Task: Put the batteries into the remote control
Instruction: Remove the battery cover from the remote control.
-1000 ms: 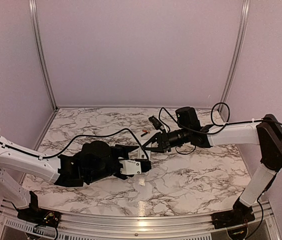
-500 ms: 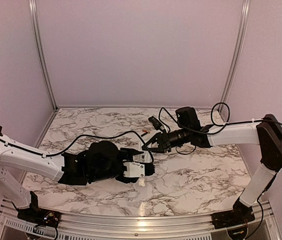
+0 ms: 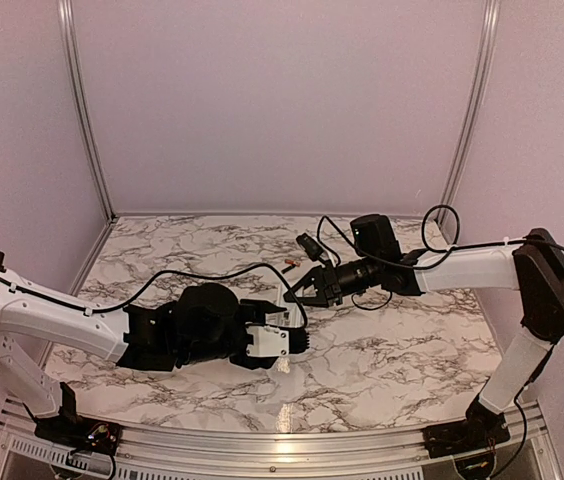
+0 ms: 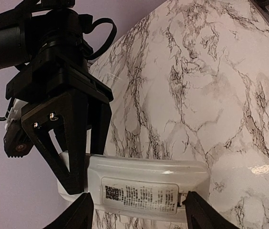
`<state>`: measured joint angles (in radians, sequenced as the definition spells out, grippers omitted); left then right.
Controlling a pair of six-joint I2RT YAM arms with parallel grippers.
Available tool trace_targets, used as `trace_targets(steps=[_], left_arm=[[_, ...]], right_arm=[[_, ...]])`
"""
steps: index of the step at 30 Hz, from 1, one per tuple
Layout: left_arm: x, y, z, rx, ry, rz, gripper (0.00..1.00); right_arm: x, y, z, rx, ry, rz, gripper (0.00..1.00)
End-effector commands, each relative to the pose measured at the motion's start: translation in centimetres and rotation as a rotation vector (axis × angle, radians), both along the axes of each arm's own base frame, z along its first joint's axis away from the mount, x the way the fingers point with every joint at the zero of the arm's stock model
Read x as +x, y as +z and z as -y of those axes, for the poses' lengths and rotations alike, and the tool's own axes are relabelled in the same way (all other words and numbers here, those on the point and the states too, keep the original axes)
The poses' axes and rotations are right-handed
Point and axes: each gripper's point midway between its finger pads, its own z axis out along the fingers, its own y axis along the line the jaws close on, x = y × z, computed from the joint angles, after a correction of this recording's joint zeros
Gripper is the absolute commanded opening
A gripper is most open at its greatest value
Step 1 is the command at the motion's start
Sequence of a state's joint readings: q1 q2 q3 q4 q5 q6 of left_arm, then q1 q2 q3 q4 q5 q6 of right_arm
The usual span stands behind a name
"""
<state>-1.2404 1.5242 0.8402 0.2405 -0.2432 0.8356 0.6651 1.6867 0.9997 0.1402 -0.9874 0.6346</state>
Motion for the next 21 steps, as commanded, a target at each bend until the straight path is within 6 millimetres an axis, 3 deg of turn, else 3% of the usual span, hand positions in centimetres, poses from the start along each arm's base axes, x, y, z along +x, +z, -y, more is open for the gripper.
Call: trace_targets(steps=[1, 5, 9, 17, 21], left_arm=[[0.7, -1.1, -0.2, 0.033, 0.027, -0.019, 0.68], [1.5, -1.5, -0.4, 0.049, 0.054, 0.000, 0.68], [2.7, -0.6, -0.6, 0.026, 0.109, 0.071, 0.68], [3.1, 4.4, -1.0, -0.099, 0.136, 0.225, 0.67], [2.6, 5.1, -1.0, -0.111, 0.124, 0.284, 0.68]], right_arm=[[-1.1, 2.9, -0.8, 0.054, 0.057, 0.050, 0.00], [-1.8, 3.3, -1.3, 0.064, 0.084, 0.052, 0.00], [-1.9, 2.8, -1.4, 0.059, 0.090, 0.033, 0.00], [-1.4, 1.1, -1.1, 0.023, 0.073, -0.007, 0.00], [-0.9, 0.6, -0.7, 0.013, 0.053, -0.020, 0.00]])
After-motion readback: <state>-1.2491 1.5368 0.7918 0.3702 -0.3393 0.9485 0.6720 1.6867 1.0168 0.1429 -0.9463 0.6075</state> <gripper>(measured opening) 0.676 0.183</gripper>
